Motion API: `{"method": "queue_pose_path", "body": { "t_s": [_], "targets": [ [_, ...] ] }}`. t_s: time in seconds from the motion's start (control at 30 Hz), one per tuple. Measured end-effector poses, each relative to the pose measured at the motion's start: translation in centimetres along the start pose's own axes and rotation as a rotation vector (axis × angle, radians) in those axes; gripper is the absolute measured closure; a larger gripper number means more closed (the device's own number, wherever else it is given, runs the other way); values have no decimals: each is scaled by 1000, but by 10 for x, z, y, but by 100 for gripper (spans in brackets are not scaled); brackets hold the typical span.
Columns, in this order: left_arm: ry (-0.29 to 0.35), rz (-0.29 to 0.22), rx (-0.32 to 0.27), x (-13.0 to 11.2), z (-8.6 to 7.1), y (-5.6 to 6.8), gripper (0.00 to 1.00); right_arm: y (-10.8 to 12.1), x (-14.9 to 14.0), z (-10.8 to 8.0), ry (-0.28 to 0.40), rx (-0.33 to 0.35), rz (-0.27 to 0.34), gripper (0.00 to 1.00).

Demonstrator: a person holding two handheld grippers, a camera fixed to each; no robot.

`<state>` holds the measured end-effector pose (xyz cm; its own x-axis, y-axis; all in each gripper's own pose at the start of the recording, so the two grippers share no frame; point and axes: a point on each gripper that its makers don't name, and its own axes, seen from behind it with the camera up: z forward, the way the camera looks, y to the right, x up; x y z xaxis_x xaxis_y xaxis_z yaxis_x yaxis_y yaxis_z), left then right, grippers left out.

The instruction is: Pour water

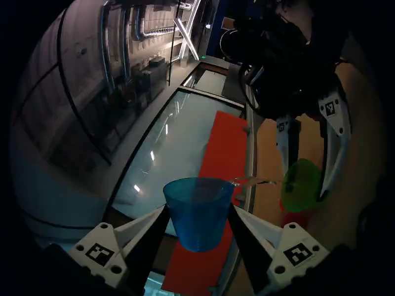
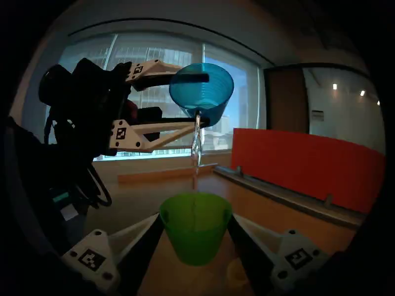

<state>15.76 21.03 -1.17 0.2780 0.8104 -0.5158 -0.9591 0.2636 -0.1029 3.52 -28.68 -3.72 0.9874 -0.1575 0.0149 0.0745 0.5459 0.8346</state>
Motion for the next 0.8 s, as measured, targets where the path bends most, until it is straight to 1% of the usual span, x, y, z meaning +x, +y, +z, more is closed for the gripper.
{"method": "queue_pose_path", "body": {
  "t_s": [0.2,0.6,0.8],
  "targets": [
    [-3,18,-3,0,-1,-3,18,-1,1,0,1,1,-4,10],
    [-2,53,-11,3,0,-4,18,-2,1,0,2,3,-5,10],
    [-2,83,-14,5,-1,-8,18,-1,1,-1,3,2,-6,10]
  ]
}}
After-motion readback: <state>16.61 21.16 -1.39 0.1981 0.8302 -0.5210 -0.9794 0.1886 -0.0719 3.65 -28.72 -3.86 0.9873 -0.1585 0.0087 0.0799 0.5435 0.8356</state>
